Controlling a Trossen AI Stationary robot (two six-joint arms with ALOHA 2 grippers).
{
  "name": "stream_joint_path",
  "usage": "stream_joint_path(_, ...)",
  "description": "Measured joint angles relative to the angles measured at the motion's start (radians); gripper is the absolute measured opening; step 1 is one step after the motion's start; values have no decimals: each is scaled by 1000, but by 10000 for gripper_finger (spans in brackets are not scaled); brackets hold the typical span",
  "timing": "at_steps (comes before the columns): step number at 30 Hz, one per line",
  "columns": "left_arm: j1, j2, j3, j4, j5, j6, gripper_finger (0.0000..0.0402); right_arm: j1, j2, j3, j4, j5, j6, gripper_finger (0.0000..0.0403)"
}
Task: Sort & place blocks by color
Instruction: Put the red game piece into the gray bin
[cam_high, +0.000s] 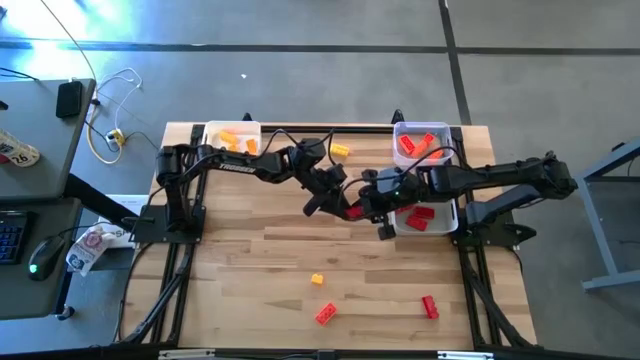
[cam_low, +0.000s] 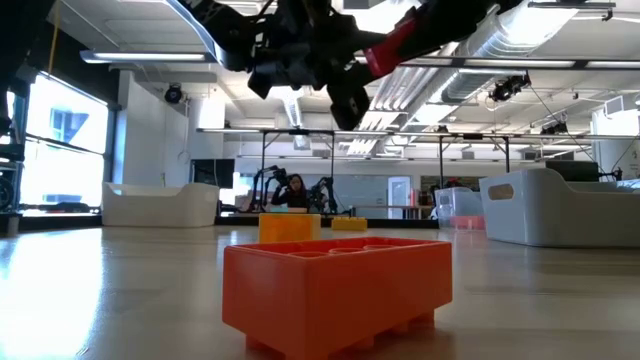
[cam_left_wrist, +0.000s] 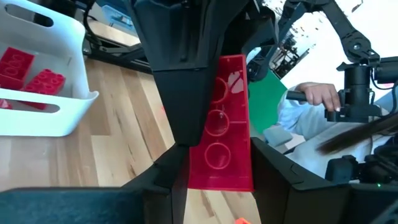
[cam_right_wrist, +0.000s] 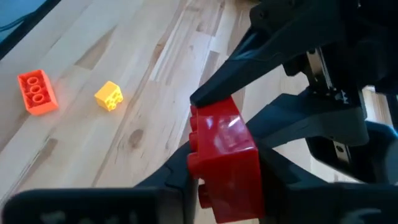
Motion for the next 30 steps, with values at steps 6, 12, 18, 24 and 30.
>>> stream_joint_path(6,0,0,0,-3,-2,13,119,20,0,0,2,9,18,81)
stream_joint_path(12,-6,0,0,-6,-43,14,154,21,0,0,-30,46,102,81)
stream_joint_path(18,-6,0,0,-30,-140,18,183,19,0,0,-71,82,186,77)
stream_joint_path(24,-1,0,0,-76,-194,66,197,20,0,0,-162,133,273,77)
stream_joint_path(30,10,0,0,-82,-201,66,199,20,0,0,-306,169,409,77)
